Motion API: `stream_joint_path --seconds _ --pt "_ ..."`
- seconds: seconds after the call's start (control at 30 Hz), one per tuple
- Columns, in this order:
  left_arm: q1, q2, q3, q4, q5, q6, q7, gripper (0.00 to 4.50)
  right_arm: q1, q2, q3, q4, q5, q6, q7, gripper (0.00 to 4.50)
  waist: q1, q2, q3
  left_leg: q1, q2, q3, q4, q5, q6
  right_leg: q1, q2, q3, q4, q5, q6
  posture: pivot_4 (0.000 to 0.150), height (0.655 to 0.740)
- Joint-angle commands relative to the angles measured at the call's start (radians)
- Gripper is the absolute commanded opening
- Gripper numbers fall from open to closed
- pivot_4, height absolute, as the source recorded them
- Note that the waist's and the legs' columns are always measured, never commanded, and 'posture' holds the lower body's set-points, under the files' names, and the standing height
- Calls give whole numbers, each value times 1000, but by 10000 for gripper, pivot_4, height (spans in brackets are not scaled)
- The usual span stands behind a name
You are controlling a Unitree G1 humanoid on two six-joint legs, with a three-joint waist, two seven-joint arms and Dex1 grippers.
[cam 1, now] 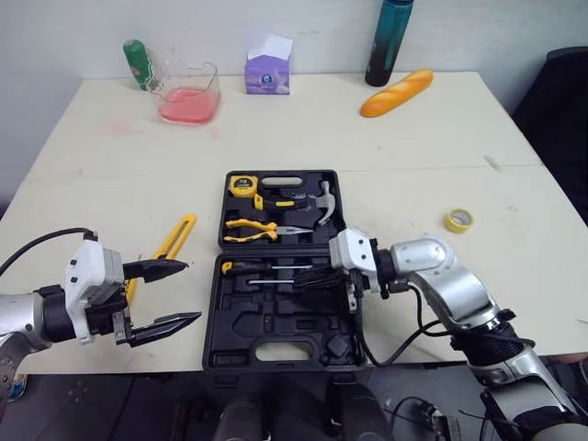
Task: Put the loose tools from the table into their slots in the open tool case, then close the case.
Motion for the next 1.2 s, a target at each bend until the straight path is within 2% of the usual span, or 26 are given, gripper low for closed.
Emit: stream_joint_path --seconds 0.03,0.5,0.73,0.9,1.07,1.2 --pt "-13 9 2 9 5 -15 -3 45000 -12 18 -9 25 -15 -34 -17 487 -1 0 0 0 0 0 0 0 0 0 0 0 0 0 0 1500 7400" --pt "25 -25 -2 -27 11 -20 19 45000 41 35 32 111 -83 -36 -37 487 -2 -1 -1 2 0 0 0 0 0 1 0 0 1 0 0 1500 7400" --pt "18 -7 18 -11 9 -21 11 45000 25 8 94 104 -115 141 -33 487 -2 -6 -6 4 1 0 0 0 0 3 0 0 1 0 0 1500 7400" --pt "9 -8 7 -10 13 -24 15 45000 5 22 120 57 -83 286 -35 487 -1 -10 -11 4 1 -1 0 0 -1 3 0 0 1 -1 -1 1500 7400" --pt "1 -15 -2 -13 12 -23 24 45000 -10 34 103 74 -83 284 -58 487 -1 -12 -13 4 1 -2 0 0 -1 3 0 0 1 -1 -1 1500 7400" --pt "3 -26 -7 -15 19 -33 32 45000 9 43 30 48 -13 145 -12 487 -1 -12 -13 4 1 -2 0 0 -1 3 0 0 1 -1 -1 1500 7400"
